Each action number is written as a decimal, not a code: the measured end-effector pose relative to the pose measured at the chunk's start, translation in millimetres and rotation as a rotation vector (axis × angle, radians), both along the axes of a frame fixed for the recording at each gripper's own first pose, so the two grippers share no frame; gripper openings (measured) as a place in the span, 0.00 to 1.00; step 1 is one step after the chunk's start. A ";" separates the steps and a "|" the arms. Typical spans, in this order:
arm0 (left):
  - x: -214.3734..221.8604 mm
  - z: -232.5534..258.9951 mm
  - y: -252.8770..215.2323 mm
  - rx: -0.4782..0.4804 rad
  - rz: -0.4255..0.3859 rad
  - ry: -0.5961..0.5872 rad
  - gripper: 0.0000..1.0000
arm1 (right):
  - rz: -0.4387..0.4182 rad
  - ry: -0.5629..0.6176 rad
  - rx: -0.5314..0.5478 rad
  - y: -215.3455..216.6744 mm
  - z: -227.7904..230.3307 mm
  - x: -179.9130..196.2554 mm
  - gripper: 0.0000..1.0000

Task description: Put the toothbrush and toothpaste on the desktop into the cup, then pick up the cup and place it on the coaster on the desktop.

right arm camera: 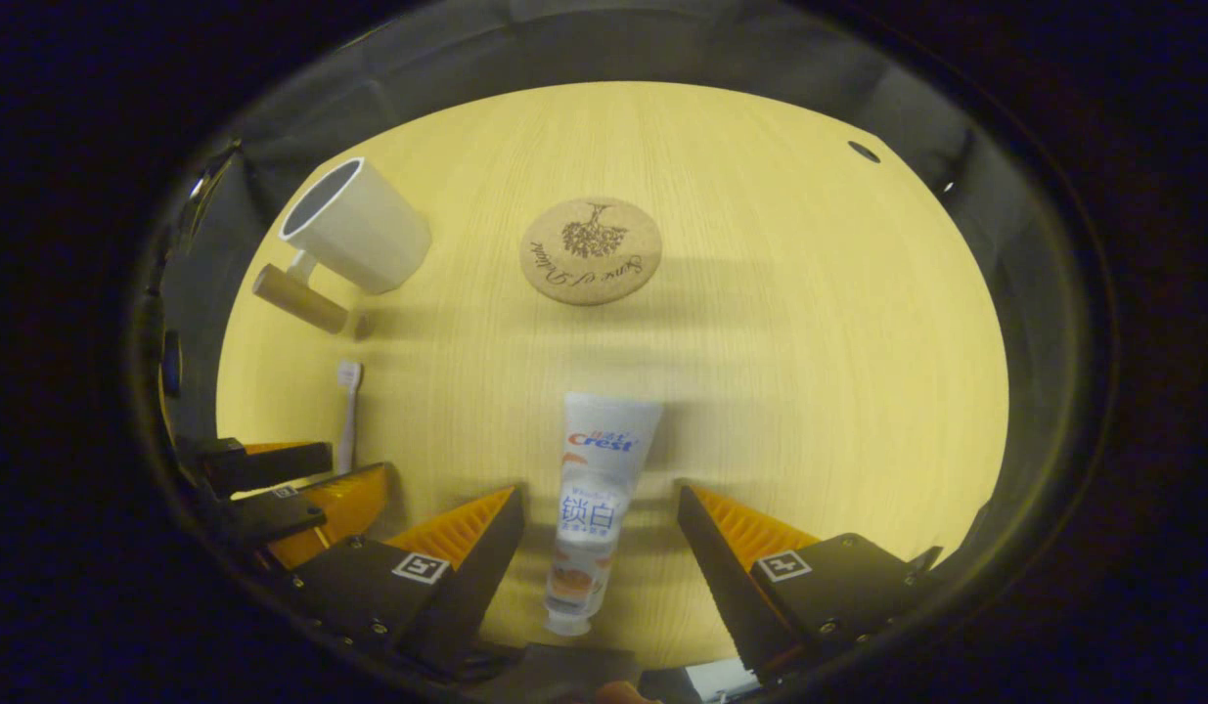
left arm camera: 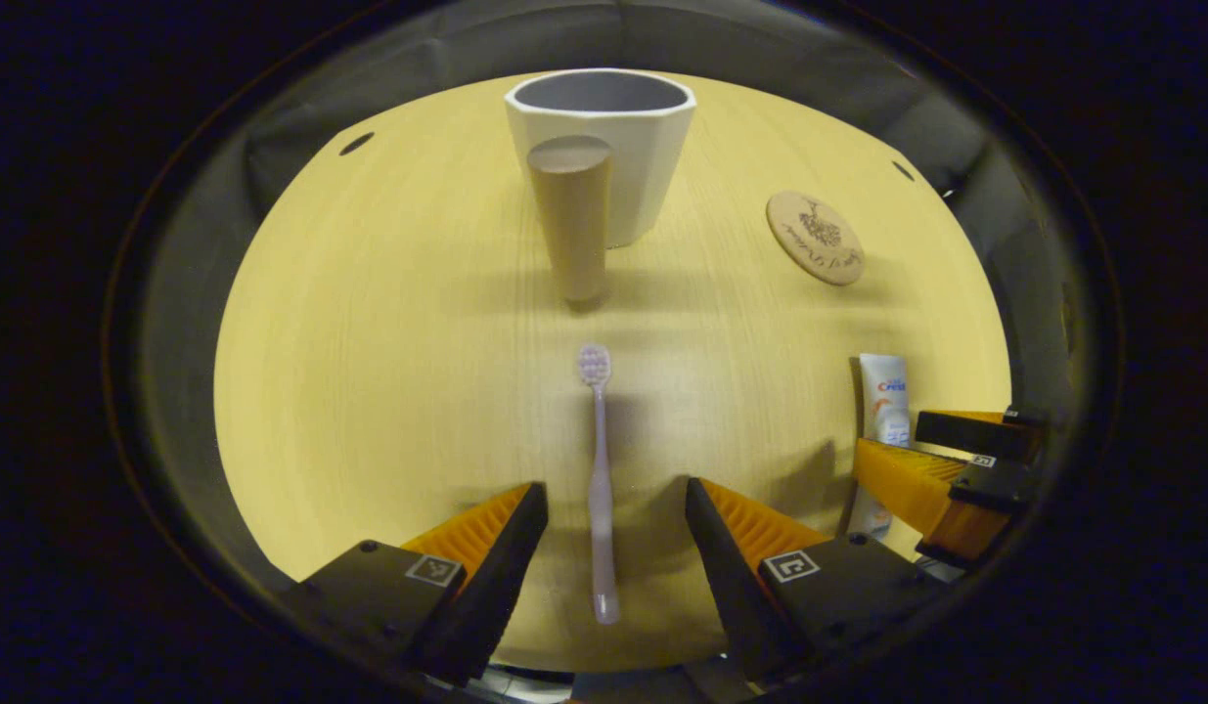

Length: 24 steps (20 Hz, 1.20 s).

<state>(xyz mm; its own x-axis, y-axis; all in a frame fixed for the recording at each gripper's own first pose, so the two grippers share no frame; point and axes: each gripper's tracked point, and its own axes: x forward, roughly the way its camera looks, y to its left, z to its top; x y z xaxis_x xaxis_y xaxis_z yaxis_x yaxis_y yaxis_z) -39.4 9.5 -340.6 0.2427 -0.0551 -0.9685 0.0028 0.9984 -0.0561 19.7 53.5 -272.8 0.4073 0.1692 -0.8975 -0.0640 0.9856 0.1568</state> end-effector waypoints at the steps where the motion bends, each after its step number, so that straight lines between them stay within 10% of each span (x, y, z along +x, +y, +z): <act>1: 0.5 -0.2 0.5 0.010 -0.004 0.005 0.99 | 0.003 0.007 -0.002 0.0 -0.7 0.7 0.98; 2: -0.9 -1.3 0.5 0.021 -0.006 0.015 0.86 | 0.006 0.014 -0.004 -0.1 -3.0 0.7 0.98; 4: -2.2 -3.3 1.2 0.037 -0.009 0.027 0.92 | 0.011 0.027 -0.008 0.1 -5.8 1.4 0.98; 7: -6.6 -3.9 -1.6 0.036 0.000 0.046 0.58 | 0.027 0.044 -0.015 1.4 -8.6 1.0 0.95; 10: -10.1 -5.4 -4.5 0.026 0.017 0.061 0.63 | 0.027 0.042 -0.019 1.6 -9.5 2.7 0.88; 13: -13.4 -4.2 -5.0 0.025 0.022 0.075 0.35 | 0.033 0.049 -0.031 -1.0 -11.8 1.9 0.85; 16: -14.7 -4.1 -5.4 0.027 0.018 0.086 0.42 | 0.039 0.056 -0.032 -2.1 -11.6 1.6 0.69; 17: -13.5 -2.2 -5.0 0.026 0.004 0.084 0.22 | 0.033 0.052 -0.034 -2.5 -15.1 1.8 0.69; 24: -15.5 -4.1 -3.5 0.018 -0.019 0.084 0.17 | 0.005 0.035 -0.027 -6.2 -11.0 3.8 0.29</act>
<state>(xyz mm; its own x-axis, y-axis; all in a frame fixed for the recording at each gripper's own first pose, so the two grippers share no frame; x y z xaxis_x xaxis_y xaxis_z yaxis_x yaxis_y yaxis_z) -54.9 6.0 -344.6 0.1594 -0.0415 -0.9863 0.0174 0.9991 -0.0392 23.5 47.2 -283.8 0.3744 0.1467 -0.9156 -0.0638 0.9891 0.1324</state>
